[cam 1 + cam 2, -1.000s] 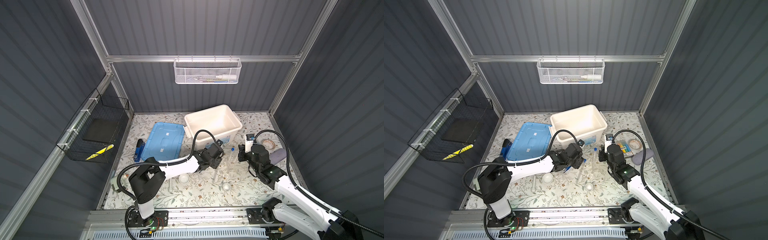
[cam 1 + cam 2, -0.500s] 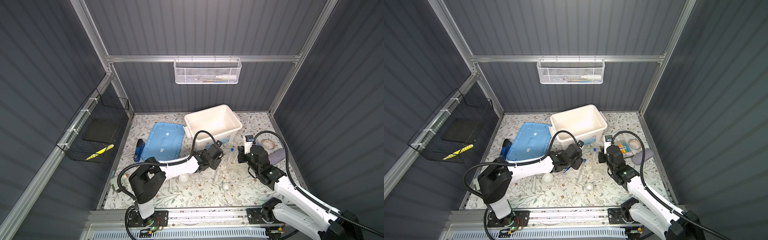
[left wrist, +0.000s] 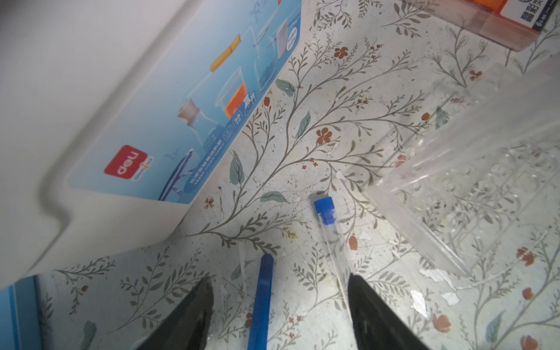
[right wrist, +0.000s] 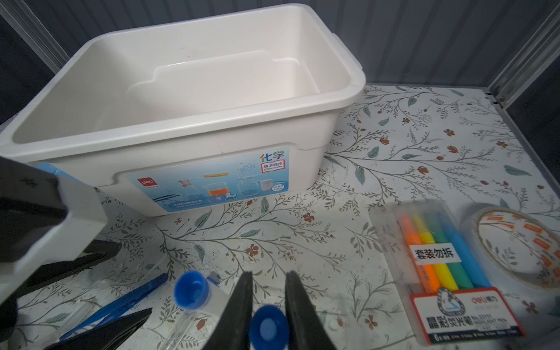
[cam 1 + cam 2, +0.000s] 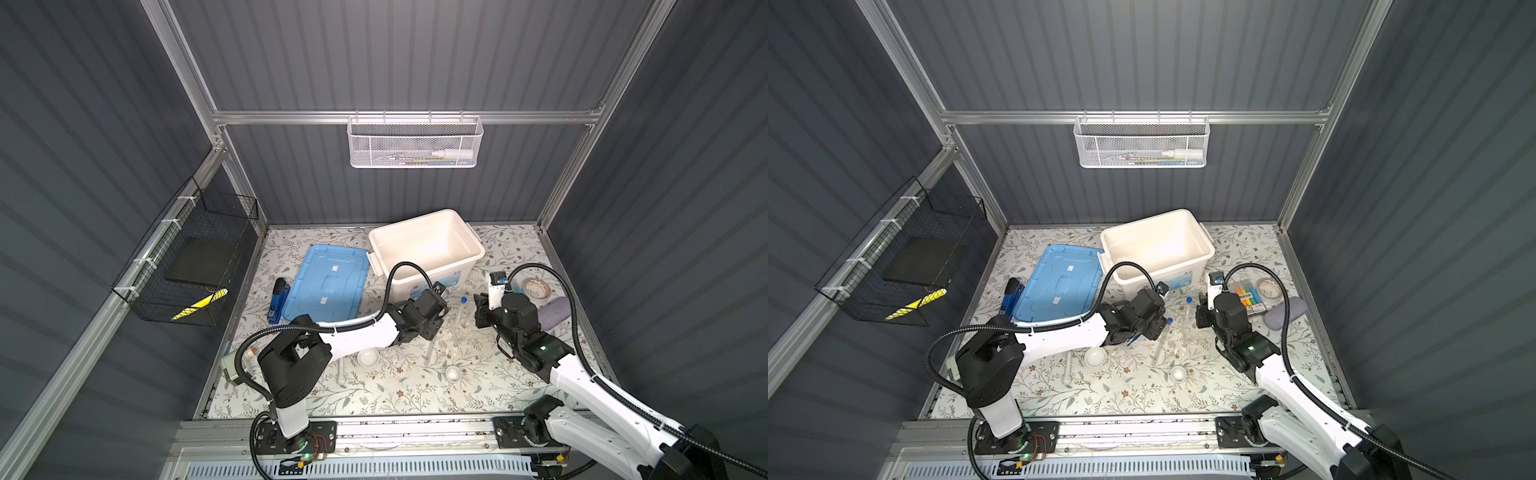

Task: Organize the chemistry lab equipment
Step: 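Open the right gripper to release the tube while the left gripper hovers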

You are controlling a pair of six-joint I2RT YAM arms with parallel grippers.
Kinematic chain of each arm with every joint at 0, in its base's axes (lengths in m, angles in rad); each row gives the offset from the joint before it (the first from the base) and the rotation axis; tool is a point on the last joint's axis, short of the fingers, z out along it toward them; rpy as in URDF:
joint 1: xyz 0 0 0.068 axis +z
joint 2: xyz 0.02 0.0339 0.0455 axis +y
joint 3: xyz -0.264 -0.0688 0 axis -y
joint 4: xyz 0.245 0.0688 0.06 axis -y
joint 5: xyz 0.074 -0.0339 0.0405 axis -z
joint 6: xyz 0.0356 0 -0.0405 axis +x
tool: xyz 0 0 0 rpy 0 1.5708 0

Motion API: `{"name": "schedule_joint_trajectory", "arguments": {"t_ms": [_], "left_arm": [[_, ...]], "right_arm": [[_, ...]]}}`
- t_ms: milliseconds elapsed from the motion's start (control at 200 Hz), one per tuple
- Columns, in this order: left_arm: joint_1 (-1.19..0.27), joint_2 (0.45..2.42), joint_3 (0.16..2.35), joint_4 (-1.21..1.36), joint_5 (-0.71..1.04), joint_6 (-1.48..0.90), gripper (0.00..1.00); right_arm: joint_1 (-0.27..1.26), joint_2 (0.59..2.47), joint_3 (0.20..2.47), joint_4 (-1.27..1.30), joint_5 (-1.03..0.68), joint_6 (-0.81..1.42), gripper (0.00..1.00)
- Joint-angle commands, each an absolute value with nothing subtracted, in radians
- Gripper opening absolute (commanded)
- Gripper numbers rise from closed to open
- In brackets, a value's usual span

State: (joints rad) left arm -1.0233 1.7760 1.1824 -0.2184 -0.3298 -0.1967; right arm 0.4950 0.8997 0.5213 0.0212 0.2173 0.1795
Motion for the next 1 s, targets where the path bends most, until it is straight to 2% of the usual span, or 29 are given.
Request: {"name": "schedule_joint_trajectory", "arguments": {"t_ms": [0, 360, 565, 655, 995], "left_arm": [[-1.033, 1.77, 1.166, -0.242, -0.328, -0.216, 0.72], [-1.038, 1.77, 1.165, -0.253, -0.327, -0.224, 0.72], [-1.057, 1.763, 1.15, -0.275, -0.324, -0.235, 0.71], [-1.066, 1.762, 1.147, -0.289, -0.322, -0.24, 0.7], [-1.106, 1.776, 1.139, -0.333, -0.315, -0.273, 0.65]], "right_arm": [[0.501, 0.89, 0.509, 0.007, 0.204, 0.19, 0.23], [0.501, 0.873, 0.506, -0.001, 0.224, 0.192, 0.24], [0.501, 0.84, 0.506, -0.014, 0.237, 0.193, 0.28], [0.501, 0.82, 0.507, -0.017, 0.252, 0.196, 0.38], [0.497, 0.794, 0.509, -0.018, 0.305, 0.202, 0.56]]}}
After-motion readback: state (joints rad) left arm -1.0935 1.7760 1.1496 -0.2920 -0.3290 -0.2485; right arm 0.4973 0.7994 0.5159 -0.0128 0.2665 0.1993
